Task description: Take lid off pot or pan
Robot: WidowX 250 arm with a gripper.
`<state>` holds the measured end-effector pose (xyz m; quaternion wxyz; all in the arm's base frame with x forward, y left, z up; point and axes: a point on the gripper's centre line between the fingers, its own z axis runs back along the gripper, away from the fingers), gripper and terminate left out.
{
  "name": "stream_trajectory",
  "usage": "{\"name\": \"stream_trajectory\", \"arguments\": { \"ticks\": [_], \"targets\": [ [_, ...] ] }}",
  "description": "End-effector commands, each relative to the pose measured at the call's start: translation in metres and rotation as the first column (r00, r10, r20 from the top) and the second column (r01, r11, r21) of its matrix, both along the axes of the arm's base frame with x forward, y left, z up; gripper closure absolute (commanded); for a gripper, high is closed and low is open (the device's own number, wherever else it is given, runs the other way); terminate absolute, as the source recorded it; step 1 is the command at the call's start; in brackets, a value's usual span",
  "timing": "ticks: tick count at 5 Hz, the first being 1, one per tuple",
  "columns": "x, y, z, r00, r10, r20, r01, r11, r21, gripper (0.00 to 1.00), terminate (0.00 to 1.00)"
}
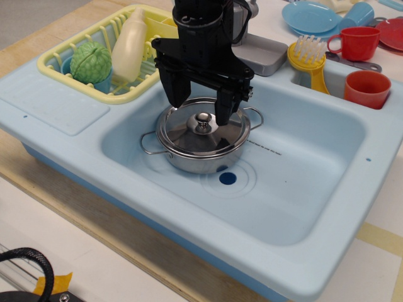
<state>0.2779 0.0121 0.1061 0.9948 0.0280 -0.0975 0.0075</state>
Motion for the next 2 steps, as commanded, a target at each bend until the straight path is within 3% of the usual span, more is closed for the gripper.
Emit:
{"name": "stream_trajectory", "arguments": {
  "ticks": [1, 2],
  "targets": [
    [0.0020, 0.0057, -0.0026, 1.000, 0.025, -0.009, -0.025, 1.000, -0.006, 0.00, 0.00],
    [0.0029, 0.0061, -0.0060, 0.999, 0.027, -0.026, -0.027, 1.000, -0.009, 0.00, 0.00]
  ]
}}
